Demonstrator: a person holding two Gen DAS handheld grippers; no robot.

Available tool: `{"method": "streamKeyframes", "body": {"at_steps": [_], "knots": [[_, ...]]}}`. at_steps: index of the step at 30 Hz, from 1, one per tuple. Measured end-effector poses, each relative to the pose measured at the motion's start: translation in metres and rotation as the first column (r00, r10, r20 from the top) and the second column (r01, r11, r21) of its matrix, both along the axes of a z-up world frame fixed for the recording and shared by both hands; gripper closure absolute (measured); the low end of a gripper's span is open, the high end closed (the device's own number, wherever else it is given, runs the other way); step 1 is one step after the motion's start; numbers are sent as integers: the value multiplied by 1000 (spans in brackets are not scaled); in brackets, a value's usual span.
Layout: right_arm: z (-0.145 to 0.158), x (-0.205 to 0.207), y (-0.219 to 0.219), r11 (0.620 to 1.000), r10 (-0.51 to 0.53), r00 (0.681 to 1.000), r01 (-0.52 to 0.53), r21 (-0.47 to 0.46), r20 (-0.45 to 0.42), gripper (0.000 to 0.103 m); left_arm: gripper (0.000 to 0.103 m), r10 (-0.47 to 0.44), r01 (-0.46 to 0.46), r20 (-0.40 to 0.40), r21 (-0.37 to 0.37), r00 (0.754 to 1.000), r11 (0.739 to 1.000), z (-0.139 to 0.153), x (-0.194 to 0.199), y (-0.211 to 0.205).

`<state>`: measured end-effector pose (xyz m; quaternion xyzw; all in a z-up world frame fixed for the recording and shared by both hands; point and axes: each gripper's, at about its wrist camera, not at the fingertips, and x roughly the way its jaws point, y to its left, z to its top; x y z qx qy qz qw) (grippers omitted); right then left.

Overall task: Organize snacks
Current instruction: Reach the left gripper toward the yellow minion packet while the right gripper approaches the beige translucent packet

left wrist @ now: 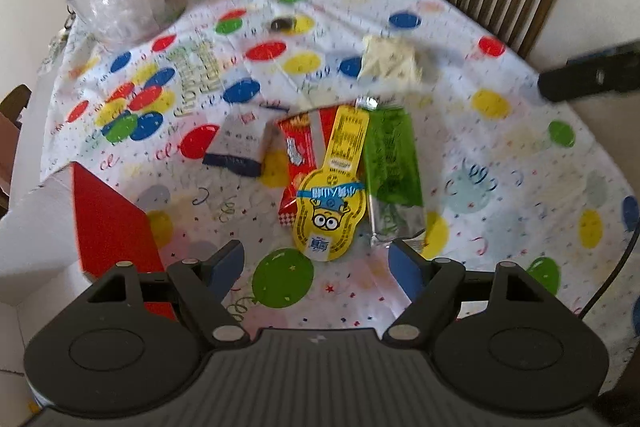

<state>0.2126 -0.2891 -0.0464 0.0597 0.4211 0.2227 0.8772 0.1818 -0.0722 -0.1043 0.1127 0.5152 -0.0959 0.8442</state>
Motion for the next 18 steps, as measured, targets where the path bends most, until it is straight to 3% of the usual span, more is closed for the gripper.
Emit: {"method": "streamKeyframes", "body": {"at_steps": [9, 14, 18], "knots": [[-22, 53, -15, 1000, -19, 1000, 19, -20, -18, 4, 24, 63, -63, -77, 0, 995, 998, -28, 31, 6], [-35, 84, -7, 998, -22, 1000, 20, -65, -15, 4, 24, 26, -26, -101, 2, 995, 1000, -37, 39, 3], [-41, 108, 5, 994, 49, 999, -49, -96, -2, 5, 24, 18, -17, -122, 8, 992, 1000, -46, 45, 2]]}}
